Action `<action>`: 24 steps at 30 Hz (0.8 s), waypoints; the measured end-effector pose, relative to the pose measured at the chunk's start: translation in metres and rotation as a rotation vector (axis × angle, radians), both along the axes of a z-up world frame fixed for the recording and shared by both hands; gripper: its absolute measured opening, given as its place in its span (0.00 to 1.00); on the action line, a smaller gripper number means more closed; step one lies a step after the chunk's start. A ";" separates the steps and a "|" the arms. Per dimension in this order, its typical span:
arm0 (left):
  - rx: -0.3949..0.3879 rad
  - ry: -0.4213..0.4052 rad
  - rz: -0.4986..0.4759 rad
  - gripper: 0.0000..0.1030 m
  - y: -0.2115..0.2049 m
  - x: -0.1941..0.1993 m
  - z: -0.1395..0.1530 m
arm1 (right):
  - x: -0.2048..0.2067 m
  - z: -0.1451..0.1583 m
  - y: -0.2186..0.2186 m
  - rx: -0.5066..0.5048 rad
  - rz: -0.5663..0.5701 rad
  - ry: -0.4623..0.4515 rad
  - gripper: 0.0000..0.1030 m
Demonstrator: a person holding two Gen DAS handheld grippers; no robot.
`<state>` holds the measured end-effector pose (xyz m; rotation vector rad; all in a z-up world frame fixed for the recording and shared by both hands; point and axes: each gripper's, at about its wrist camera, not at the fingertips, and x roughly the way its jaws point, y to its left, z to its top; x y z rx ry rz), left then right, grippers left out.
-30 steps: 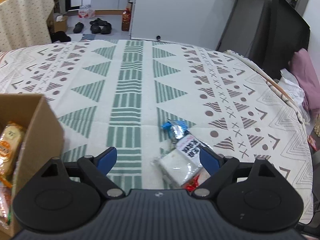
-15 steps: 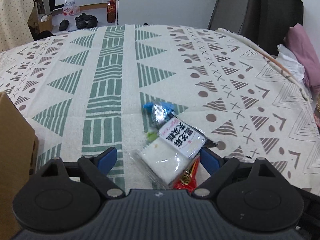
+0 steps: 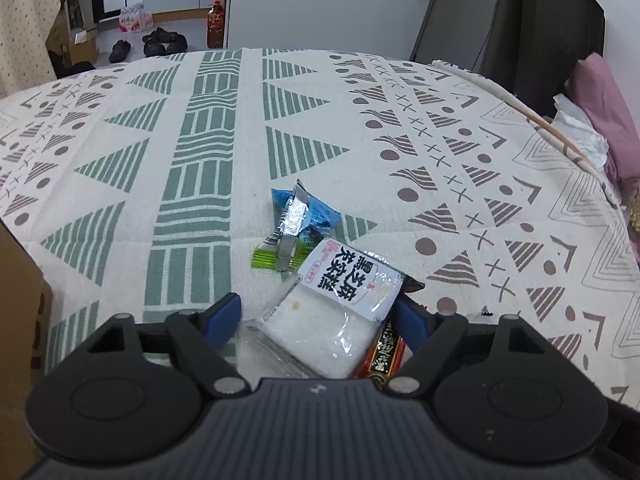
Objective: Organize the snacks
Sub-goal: 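Grasp the white cake package with the left gripper while the right gripper grasps the clear stick packet, then carry the white cake package and clear stick packet over the cardboard box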
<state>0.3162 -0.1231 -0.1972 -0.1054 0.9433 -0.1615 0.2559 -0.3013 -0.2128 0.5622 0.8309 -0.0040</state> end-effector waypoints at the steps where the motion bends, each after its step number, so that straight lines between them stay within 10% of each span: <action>1: -0.002 0.001 0.001 0.68 0.000 -0.001 0.001 | 0.001 0.000 0.000 -0.005 0.002 -0.001 0.28; 24: -0.072 -0.048 0.156 0.56 0.044 -0.061 0.071 | -0.037 0.037 0.008 -0.028 0.044 -0.107 0.18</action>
